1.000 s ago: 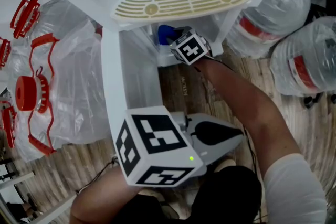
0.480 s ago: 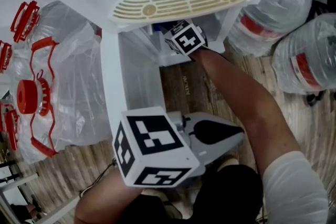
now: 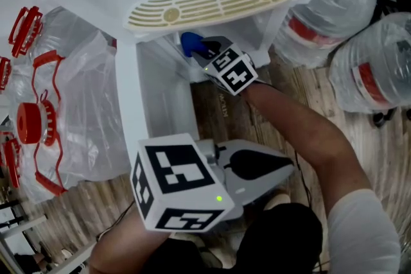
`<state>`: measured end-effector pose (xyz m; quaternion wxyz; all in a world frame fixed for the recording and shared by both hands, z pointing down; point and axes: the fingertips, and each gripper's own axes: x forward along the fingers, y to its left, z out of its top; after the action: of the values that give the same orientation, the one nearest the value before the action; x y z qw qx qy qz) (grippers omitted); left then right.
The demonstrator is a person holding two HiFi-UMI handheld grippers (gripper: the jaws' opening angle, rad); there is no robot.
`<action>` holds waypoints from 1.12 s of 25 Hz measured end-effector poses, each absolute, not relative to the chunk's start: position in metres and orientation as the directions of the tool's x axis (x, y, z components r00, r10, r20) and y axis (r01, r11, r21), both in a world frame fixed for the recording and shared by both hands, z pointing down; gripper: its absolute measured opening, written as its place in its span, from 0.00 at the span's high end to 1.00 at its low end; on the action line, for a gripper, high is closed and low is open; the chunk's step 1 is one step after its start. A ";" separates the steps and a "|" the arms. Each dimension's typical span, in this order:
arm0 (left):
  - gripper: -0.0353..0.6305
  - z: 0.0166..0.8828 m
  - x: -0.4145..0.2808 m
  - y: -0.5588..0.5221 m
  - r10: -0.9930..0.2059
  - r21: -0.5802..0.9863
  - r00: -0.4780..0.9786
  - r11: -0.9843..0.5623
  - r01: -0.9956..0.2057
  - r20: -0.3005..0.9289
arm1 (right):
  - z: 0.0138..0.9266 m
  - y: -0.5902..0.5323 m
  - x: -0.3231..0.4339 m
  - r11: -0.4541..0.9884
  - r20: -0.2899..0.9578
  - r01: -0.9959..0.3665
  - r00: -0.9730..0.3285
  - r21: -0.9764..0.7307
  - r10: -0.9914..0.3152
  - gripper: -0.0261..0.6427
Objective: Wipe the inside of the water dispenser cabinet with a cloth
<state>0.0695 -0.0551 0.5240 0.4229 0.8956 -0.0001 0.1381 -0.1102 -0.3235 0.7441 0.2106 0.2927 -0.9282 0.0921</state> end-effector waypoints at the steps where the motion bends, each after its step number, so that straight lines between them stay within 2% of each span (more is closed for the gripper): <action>1: 0.94 0.524 0.069 -0.056 0.114 0.757 0.962 -0.642 -0.118 0.247 | 0.737 -0.331 -0.107 0.802 0.426 -0.596 -0.736 -0.039 -0.526 0.83; 13: 0.94 0.527 0.070 -0.054 0.122 0.760 0.958 -0.638 -0.125 0.260 | 0.675 -0.385 -0.113 0.773 0.341 -0.630 -0.713 0.072 -0.613 0.83; 22: 0.94 0.525 0.072 -0.052 0.133 0.762 0.960 -0.638 -0.107 0.246 | 0.674 -0.343 -0.125 0.836 0.341 -0.529 -0.767 0.146 -0.544 0.83; 28: 0.94 0.525 0.073 -0.052 0.137 0.762 0.959 -0.639 -0.106 0.248 | 0.669 -0.321 -0.119 0.855 0.313 -0.509 -0.799 0.100 -0.513 0.83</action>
<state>0.0725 -0.0521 0.5246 0.4250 0.8939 0.0086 0.1426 -0.1188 -0.3213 0.6687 0.1666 0.2695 -0.9485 -0.0056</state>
